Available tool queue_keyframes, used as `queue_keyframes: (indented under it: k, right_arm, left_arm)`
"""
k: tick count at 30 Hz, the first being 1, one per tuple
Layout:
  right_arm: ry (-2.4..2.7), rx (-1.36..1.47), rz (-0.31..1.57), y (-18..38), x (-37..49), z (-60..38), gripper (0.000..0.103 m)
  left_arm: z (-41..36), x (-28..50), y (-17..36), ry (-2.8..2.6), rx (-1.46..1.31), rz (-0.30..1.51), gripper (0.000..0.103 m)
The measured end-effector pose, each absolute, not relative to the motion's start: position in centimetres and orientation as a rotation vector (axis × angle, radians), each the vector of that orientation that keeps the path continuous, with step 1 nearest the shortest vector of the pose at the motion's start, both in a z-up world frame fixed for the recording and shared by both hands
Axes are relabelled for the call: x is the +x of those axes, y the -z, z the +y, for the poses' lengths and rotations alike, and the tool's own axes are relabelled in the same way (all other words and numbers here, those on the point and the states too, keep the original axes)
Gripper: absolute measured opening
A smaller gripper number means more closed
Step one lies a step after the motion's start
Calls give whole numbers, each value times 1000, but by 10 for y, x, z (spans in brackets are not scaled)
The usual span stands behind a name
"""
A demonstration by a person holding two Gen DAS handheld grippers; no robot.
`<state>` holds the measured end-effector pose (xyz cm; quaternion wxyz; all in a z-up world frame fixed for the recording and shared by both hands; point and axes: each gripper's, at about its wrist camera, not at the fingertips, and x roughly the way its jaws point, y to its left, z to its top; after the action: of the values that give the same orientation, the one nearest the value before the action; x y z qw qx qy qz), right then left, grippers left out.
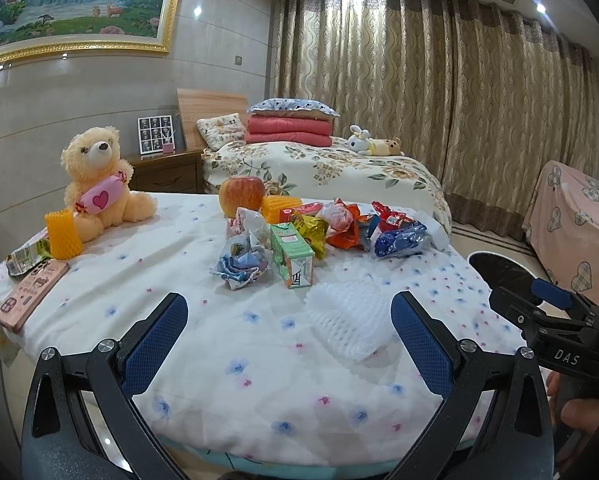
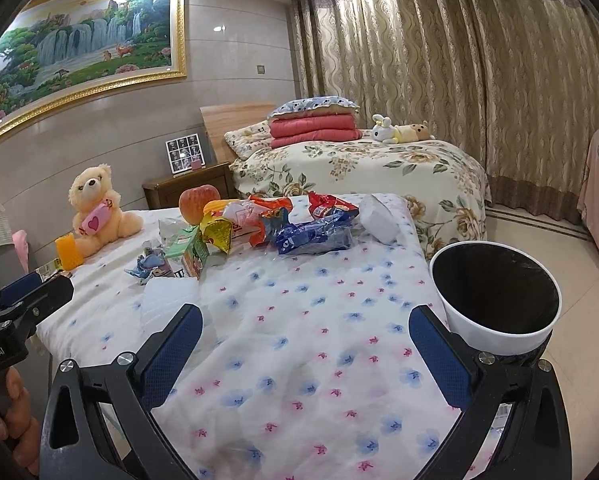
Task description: Collect trash
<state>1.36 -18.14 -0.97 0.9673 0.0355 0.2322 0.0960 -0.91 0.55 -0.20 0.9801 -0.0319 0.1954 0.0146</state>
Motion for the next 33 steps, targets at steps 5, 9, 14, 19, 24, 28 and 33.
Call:
queue_keyframes:
  k: [5,9,14,19,24,28,33]
  right_arm:
    - [-195,73,470,10,14,-182,103]
    - [-196,73,470,10,14,-181,103]
    - [-197,73,468,10,14,-180,103]
    - [-197,73,468,11,13,-179,103]
    - [-200,74,470,11,13,-179,103]
    - [-202,76,471,12,13,-179,103]
    - [-204,80,476,13,13,-178,103]
  left_arm:
    - [5,-9,2,-28,-64,394,103]
    - [6,-9,2,-29,-65,393,103]
    - [6,-10,3,-28,-66,392,103]
    - [7,-10,3,-26,-66,392,103]
    - [7,-11,3,-26,-66,392,103]
    - [7,-11,3,-25,-66,393,103]
    - [7,-11,3,-25,-69,395,103]
